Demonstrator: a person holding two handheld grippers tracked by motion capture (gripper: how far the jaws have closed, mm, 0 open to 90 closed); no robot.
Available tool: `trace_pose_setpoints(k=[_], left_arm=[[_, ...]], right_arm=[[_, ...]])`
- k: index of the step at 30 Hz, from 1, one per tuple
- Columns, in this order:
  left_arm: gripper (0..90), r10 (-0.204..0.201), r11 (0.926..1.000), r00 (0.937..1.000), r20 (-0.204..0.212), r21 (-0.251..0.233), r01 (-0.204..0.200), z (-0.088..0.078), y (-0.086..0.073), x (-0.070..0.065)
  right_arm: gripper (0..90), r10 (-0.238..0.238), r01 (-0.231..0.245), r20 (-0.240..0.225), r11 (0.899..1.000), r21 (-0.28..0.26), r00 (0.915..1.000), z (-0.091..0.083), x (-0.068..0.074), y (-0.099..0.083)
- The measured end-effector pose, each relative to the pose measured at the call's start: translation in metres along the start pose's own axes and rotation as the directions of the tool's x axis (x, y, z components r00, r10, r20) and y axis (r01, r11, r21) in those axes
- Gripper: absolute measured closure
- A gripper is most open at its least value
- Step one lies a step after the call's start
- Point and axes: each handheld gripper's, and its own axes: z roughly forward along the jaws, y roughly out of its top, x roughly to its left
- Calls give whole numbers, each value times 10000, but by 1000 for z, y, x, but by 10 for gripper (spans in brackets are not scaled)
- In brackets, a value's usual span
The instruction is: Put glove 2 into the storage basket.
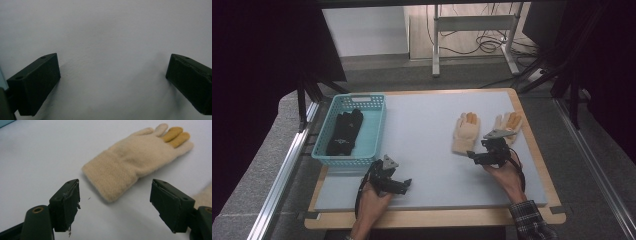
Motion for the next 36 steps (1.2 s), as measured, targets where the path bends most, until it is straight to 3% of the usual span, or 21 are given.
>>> trace_pose_setpoints(k=[6,12,19,24,27,36], left_arm=[[0,-1,10000,10000,1,4,1,0,0,0],[0,3,10000,10000,-1,3,-3,0,0,0],[0,46,10000,10000,7,36,-46,0,0,0],[0,45,10000,10000,8,36,-45,0,0,0],[0,47,10000,10000,6,35,-47,0,0,0],[0,40,10000,10000,5,21,-40,0,0,0]], right_arm=[[314,-209,209,-51,9998,25,9998,10,-5,14],[390,-456,457,204,9990,-20,9987,23,-13,32],[334,-529,518,579,9985,201,9969,53,-27,50],[282,-598,561,657,9967,579,9960,77,-34,50],[291,-972,893,840,9916,931,9917,91,-34,45],[610,-1043,885,1340,9890,1188,9855,87,-27,46]])
